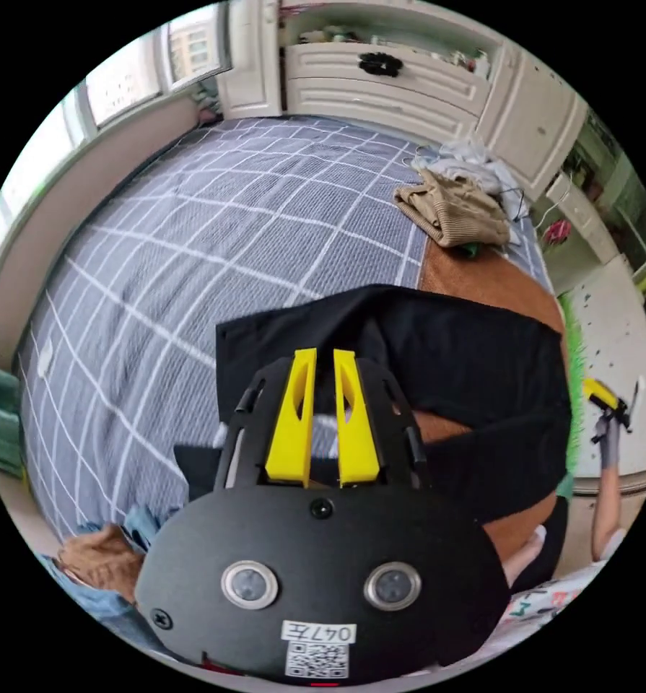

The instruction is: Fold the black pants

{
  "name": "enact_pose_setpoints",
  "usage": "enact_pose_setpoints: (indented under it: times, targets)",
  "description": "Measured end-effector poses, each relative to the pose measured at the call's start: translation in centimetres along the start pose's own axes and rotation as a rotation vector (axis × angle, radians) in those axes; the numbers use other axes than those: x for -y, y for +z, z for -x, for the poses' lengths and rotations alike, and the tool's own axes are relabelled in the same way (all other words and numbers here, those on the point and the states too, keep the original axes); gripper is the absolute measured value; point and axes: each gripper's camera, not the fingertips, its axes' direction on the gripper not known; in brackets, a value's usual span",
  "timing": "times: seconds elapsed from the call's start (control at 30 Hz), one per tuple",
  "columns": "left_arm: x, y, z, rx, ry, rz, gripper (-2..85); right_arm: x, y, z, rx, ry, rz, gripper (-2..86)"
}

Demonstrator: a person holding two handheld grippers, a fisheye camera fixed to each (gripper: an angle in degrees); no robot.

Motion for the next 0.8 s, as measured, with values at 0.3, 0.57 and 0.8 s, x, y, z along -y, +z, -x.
enact_pose_setpoints:
  times: [0.3, 0.57, 0.8]
  targets:
    - [-36.2, 0.7, 14.4, -0.072, -0.256, 0.129, 10.7, -16.8, -1.1, 12.0, 0.059, -0.128, 0.152, 5.6]
    - [-53.5, 11.5, 29.4, -0.318, -0.804, 0.094, 14.8, -19.1, -5.1, 10.3, 0.057, 0.074, 0.039, 4.5]
    - [-64.9, 15.3, 35.8, -0.36, -0.881, 0.057, 11.6, -21.3, -4.3, 8.7, 0.021, 0.212, 0.137, 6.0]
